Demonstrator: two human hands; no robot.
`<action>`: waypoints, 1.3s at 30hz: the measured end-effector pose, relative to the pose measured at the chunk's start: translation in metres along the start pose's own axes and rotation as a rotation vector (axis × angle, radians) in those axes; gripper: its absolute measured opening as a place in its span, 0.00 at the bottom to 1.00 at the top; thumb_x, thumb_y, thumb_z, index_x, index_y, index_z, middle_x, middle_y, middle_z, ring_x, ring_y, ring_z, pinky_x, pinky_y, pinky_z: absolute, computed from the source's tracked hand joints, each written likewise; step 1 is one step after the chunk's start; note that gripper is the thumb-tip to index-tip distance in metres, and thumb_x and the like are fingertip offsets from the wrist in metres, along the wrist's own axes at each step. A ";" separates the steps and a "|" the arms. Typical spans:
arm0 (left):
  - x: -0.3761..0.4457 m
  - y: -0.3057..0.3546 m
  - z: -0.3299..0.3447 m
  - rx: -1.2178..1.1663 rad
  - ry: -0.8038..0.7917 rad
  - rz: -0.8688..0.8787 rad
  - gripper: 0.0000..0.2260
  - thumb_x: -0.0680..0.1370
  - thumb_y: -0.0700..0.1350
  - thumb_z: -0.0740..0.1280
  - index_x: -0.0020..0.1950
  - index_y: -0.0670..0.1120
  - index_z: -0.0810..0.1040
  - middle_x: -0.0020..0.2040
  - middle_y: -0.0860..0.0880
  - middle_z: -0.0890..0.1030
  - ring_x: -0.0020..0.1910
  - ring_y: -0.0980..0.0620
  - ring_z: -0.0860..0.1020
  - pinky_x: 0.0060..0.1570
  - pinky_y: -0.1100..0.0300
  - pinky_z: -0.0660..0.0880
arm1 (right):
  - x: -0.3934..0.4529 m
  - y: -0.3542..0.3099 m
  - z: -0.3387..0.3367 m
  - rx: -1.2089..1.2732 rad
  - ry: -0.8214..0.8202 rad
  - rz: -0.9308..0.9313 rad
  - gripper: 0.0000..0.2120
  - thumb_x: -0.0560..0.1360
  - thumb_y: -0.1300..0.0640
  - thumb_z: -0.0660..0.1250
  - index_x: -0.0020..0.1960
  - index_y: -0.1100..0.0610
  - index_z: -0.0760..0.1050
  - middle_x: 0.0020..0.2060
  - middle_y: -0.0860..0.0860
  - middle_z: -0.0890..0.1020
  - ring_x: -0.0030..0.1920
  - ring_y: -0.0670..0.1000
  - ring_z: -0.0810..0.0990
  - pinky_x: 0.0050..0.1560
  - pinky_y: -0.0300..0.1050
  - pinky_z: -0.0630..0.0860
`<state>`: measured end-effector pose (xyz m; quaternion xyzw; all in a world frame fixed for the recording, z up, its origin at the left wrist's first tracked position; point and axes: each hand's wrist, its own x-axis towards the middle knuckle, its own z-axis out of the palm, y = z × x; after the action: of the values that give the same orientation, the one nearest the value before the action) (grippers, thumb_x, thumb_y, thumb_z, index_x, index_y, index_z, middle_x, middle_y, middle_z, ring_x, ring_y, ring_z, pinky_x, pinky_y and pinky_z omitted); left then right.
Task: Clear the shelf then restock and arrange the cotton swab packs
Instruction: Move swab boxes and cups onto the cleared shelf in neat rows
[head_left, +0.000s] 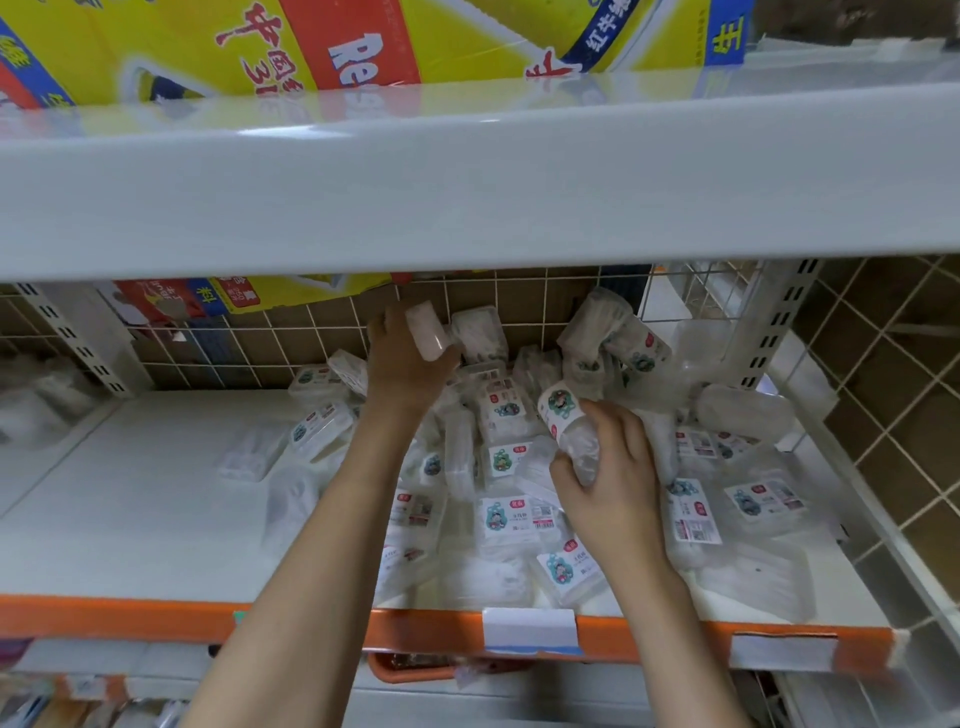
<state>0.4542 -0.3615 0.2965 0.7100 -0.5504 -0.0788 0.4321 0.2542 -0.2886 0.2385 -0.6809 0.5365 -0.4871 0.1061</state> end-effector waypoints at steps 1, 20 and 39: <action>-0.009 -0.003 -0.004 -0.026 0.049 -0.001 0.32 0.71 0.47 0.73 0.69 0.40 0.64 0.67 0.41 0.66 0.64 0.43 0.67 0.49 0.63 0.62 | 0.001 -0.001 0.000 0.004 -0.003 -0.004 0.23 0.69 0.57 0.65 0.63 0.61 0.72 0.59 0.56 0.74 0.60 0.50 0.70 0.58 0.29 0.61; -0.125 -0.086 -0.100 -0.192 0.155 0.034 0.25 0.65 0.46 0.68 0.60 0.53 0.64 0.57 0.53 0.69 0.53 0.62 0.68 0.47 0.79 0.61 | -0.034 -0.089 0.052 0.069 -0.014 -0.043 0.23 0.68 0.55 0.64 0.62 0.60 0.73 0.60 0.56 0.74 0.61 0.51 0.70 0.62 0.23 0.56; -0.078 -0.289 -0.280 -0.001 0.108 0.013 0.25 0.65 0.46 0.66 0.62 0.42 0.74 0.58 0.46 0.76 0.57 0.48 0.73 0.55 0.61 0.64 | -0.103 -0.266 0.232 0.036 -0.236 -0.019 0.28 0.67 0.64 0.69 0.66 0.58 0.68 0.57 0.46 0.67 0.58 0.45 0.66 0.59 0.28 0.57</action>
<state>0.7951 -0.1414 0.2381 0.7094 -0.5309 -0.0375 0.4620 0.6064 -0.1837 0.2428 -0.7364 0.5050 -0.4143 0.1762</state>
